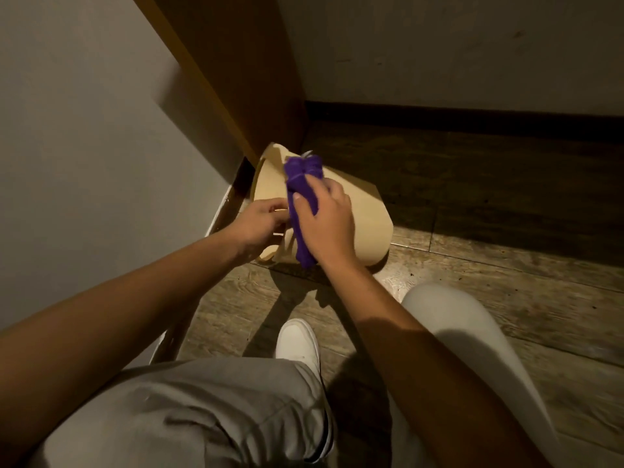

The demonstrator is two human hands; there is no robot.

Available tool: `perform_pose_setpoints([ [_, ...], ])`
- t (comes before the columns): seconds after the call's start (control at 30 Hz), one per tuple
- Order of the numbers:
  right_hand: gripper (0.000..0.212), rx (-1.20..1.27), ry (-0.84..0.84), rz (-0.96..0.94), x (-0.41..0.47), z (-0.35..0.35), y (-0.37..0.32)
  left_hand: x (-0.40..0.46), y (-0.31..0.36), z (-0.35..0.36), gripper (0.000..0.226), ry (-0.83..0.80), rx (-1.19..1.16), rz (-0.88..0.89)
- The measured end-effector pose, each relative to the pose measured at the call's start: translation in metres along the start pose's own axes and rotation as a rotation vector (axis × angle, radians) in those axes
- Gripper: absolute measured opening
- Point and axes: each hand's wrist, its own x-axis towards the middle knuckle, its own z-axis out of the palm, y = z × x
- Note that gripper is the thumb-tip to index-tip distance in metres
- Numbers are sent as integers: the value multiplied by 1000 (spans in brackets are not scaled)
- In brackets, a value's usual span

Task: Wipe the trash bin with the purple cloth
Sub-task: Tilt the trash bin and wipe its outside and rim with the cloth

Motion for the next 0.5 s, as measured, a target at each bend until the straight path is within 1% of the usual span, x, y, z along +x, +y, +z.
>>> perform_pose_setpoints([
  [0.07, 47, -141, -1, -24, -12, 10, -3, -2, 0, -1, 25, 1, -54, 11],
  [0.17, 49, -234, 17, -19, -22, 17, 6, -4, -6, -6, 26, -27, -50, -4],
  [0.23, 49, -323, 35, -18, -22, 17, 20, -3, -6, -10, 24, -19, -17, -29],
  [0.3, 48, -373, 55, 30, -19, 15, 37, -2, -5, -15, 19, 1, -8, -56],
  [0.37, 44, -401, 78, 149, -14, 12, 58, -1, -3, -17, 17, 43, -6, -48],
  [0.43, 43, -404, 95, 335, -9, 8, 81, 1, 0, -18, 18, 153, 34, -16],
  [0.5, 44, -368, 67, 502, -5, 4, 103, 4, 3, -22, 18, 266, 93, 16],
])
